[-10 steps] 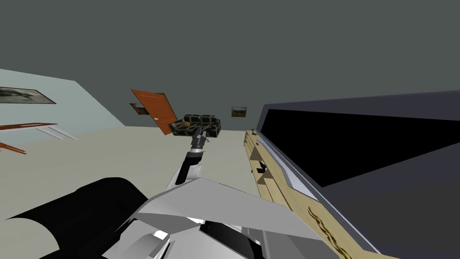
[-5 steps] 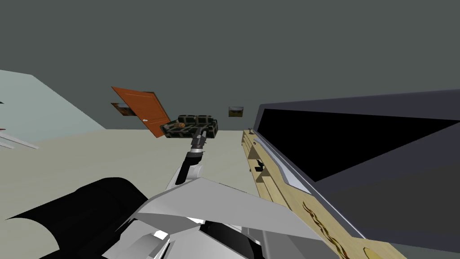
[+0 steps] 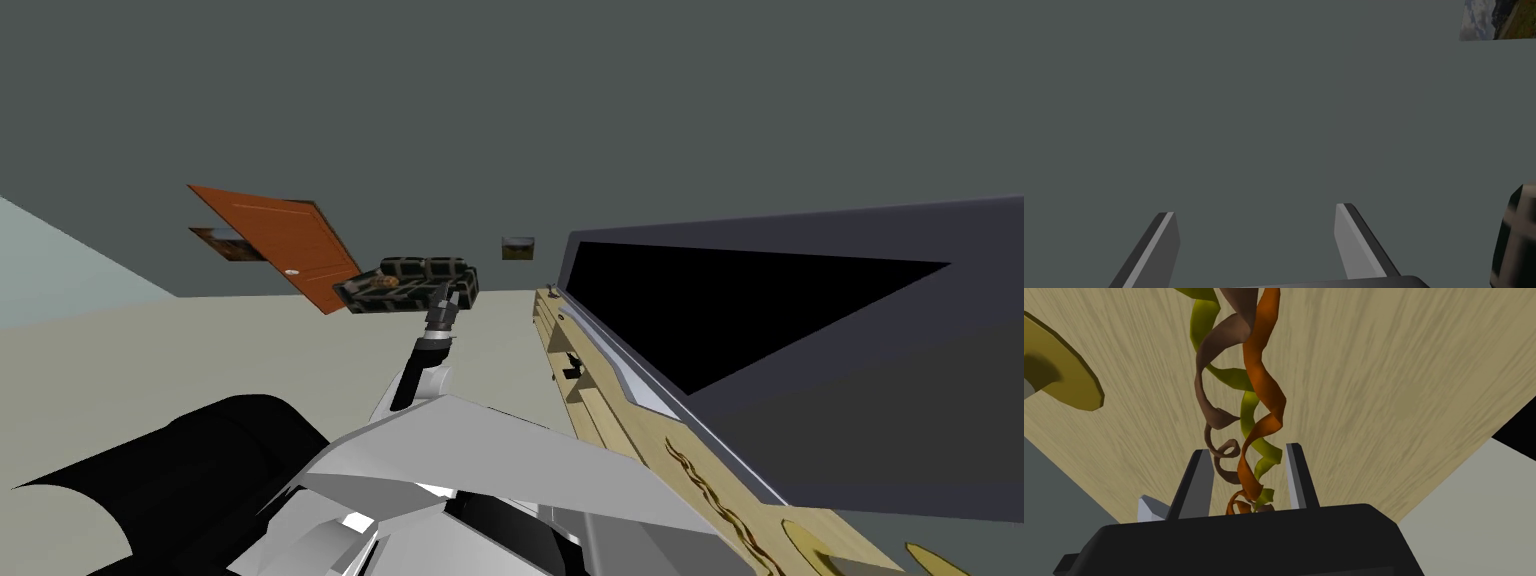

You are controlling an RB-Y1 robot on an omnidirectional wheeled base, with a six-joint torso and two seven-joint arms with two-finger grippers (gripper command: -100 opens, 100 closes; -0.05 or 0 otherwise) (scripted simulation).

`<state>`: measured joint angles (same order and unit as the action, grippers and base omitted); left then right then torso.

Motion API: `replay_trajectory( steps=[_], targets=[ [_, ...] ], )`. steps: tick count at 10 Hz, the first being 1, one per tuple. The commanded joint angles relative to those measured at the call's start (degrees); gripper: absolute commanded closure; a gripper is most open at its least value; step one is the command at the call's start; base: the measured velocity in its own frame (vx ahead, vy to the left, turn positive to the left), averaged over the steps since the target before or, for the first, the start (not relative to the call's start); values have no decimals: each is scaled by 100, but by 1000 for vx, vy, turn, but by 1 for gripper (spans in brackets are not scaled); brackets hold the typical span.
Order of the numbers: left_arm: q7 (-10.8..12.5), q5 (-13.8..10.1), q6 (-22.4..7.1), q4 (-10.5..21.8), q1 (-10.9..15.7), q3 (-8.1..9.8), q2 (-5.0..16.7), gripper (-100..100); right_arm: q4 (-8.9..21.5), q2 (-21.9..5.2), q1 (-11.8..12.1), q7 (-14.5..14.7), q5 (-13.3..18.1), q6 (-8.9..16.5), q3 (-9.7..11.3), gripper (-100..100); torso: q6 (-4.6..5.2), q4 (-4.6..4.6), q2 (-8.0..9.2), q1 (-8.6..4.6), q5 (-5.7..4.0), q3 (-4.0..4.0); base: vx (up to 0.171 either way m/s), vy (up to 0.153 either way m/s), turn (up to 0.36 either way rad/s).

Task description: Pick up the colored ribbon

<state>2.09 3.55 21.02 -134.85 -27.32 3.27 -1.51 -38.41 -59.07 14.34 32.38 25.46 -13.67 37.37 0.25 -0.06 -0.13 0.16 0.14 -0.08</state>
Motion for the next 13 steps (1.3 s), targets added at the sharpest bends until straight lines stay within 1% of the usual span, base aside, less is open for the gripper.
replay_trajectory(
  steps=[1, 2, 3, 4, 6, 7, 9, 10, 11, 12, 13],
  targets=[
    [0, 0, 0, 0, 0, 0, 0, 0, 5, -21, -104, -253, 286, -34, 38, 100, 0, 0, 0, 0, 0, 0, 47, 31, -197],
    [0, 0, 0, 0, 1, 0, 0, 0, 5, -21, -104, -253, 458, -34, 38, 100, 0, 0, 2, 2, -1, 1, 21, 13, -29],
    [0, 0, 0, 0, 1, -1, 0, 0, 5, -21, -104, -253, 535, -34, 38, 100, -6, 3, 7, -3, -1, 4, 4, -3, 26],
    [0, 0, 0, 0, 2, -1, 0, 0, 88, -32, -285, -540, 749, -164, 10, 100, -9, 3, 12, -9, -1, 7, 43, 7, -284],
    [0, 0, 0, 0, 1, 0, 0, 0, 88, -32, -285, -571, 1102, -164, 10, 100, -2, 1, 2, -2, 1, 1, 38, 17, -91],
    [0, 0, 0, 0, 1, -1, 0, 0, 170, -44, -467, -846, 1274, -294, -18, 100, -9, 3, 7, -1, 1, 4, 36, 22, -270],
    [0, 0, 0, 0, 1, 0, 0, 0, 170, -44, -467, -889, 1628, -294, -18, 100, -1, 2, 7, 5, 4, 4, 31, 23, -80],
    [0, 0, 0, 0, 2, -1, 0, 0, 170, -44, -467, -889, 1678, -294, -18, 100, -8, 4, 9, 3, 5, 6, 7, 4, 28],
    [0, 0, 0, 0, 2, -1, 0, 0, 253, -56, -648, -1173, 1905, -424, -46, 100, -10, 5, 13, -1, 5, 8, 38, 16, -268],
    [0, 0, 0, 0, 0, 0, 0, 0, 253, -56, -648, -1207, 2060, -424, -46, 100, 4, 1, 10, 3, 8, 5, 50, 31, -208],
    [0, 0, 0, 0, 1, 0, 0, 0, 253, -56, -648, -1207, 2237, -424, -46, 100, -1, 2, 6, 8, 9, 4, 22, 18, -4]
  ],
)
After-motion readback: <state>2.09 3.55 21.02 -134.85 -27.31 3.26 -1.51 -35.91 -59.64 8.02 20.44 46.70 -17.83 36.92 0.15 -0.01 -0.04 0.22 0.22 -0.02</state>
